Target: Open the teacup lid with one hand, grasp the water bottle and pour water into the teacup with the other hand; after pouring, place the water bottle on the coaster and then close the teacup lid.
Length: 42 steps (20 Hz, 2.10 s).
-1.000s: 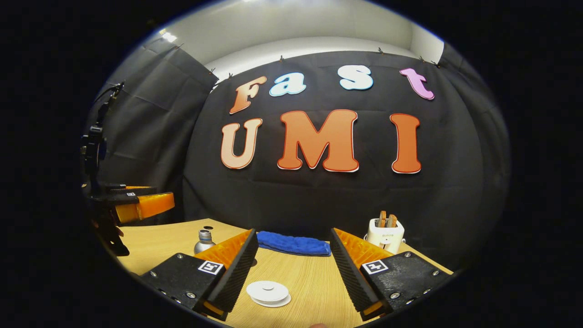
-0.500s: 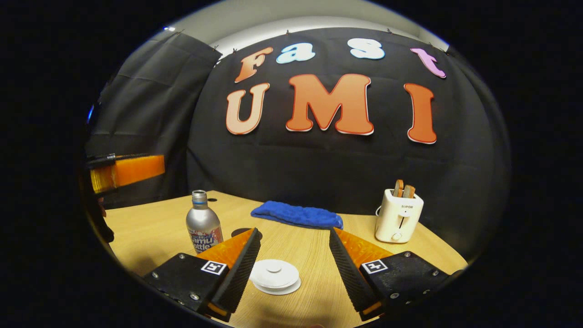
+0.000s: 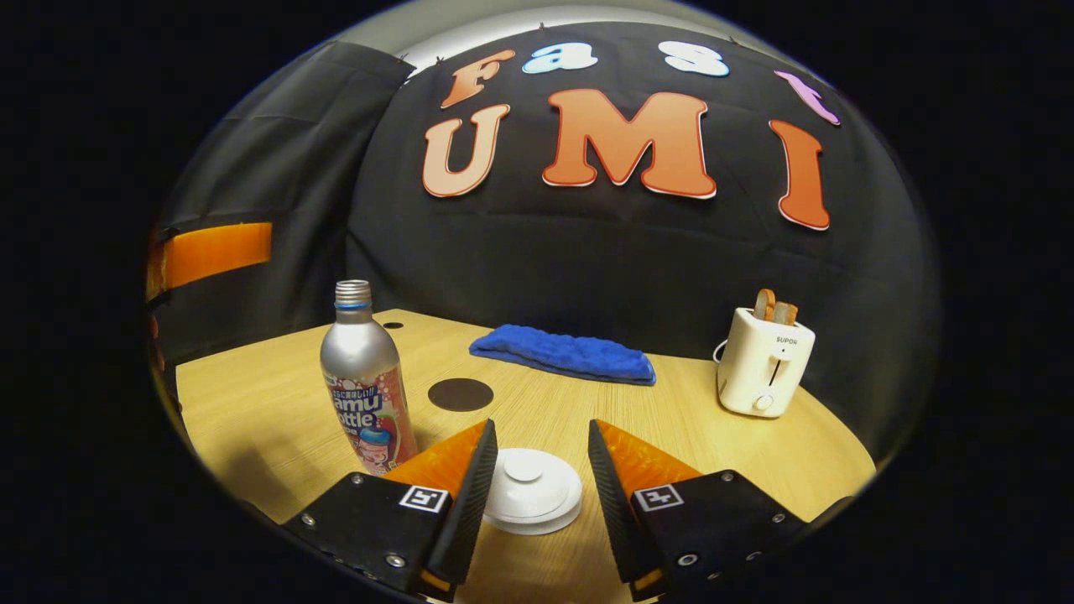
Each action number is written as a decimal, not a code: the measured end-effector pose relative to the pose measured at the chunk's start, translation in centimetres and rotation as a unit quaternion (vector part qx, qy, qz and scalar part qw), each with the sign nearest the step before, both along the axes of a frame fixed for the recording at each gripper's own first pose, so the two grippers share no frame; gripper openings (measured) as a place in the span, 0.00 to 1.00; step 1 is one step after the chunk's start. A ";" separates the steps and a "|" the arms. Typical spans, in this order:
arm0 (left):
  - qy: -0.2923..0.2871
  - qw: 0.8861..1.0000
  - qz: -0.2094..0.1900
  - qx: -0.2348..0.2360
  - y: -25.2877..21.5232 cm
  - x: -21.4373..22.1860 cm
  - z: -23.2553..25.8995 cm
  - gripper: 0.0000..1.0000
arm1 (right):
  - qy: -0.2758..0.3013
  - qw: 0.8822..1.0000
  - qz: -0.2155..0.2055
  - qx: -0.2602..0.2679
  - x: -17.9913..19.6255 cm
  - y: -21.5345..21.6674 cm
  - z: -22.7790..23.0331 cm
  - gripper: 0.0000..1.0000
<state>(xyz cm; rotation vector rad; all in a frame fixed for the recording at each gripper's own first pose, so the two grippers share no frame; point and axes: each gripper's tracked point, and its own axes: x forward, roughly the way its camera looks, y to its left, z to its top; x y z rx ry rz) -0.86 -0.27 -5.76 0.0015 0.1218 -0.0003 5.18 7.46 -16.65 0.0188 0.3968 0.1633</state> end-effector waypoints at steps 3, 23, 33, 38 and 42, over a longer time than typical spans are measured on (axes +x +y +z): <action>0.006 1.000 0.005 0.002 0.4 -0.1 -0.5 1.00 | 0.020 1.000 0.001 0.012 0.2 0.6 -1.3 0.60; 0.058 0.998 -0.024 -0.010 -1.6 -0.7 -5.2 0.97 | 0.036 0.998 0.015 0.041 -0.1 0.8 -1.5 0.21; 0.089 0.994 -0.051 -0.024 -4.3 -0.6 -8.8 0.97 | -0.019 0.999 -0.010 0.037 -0.4 -2.5 2.7 0.20; 0.115 0.992 -0.054 -0.028 -5.1 0.1 -11.0 0.97 | -0.036 0.998 -0.028 0.032 -1.0 -4.8 4.3 0.20; 0.130 0.989 -0.060 -0.031 -6.1 0.9 -12.4 0.98 | -0.045 0.998 -0.040 0.006 -1.8 -6.5 4.8 0.20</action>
